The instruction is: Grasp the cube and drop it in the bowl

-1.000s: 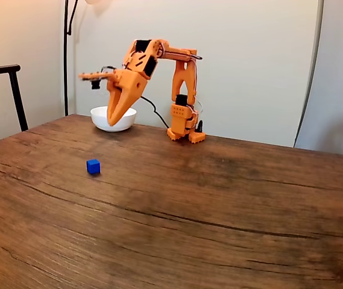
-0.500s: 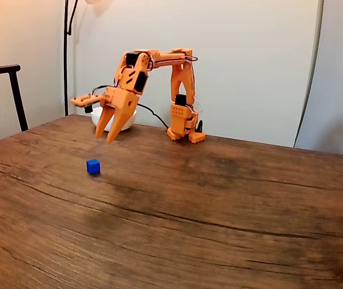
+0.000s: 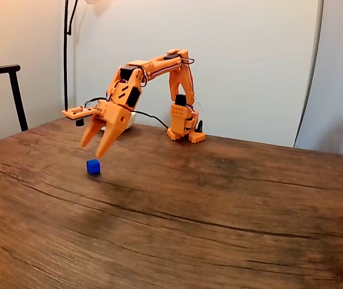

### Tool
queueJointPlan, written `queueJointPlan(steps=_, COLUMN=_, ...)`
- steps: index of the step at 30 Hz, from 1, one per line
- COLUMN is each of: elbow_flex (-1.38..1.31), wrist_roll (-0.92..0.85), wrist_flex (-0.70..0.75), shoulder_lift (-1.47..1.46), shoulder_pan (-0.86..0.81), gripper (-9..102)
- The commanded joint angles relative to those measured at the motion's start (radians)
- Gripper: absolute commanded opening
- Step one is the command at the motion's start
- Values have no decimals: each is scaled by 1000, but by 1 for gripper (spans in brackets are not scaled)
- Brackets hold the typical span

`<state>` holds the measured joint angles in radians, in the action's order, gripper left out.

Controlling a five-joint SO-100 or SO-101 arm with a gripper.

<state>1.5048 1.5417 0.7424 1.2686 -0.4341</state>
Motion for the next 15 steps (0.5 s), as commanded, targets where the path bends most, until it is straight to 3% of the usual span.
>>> queueJointPlan(steps=1, elbow_flex=-32, wrist_roll=-3, wrist_flex=-15, shoulder_lift=9, shoulder_pan=8, gripper=38)
queueJointPlan(steps=15, elbow_flex=-29, wrist_roll=-34, wrist_flex=-9, shoulder_lift=6, shoulder_pan=-28, gripper=37)
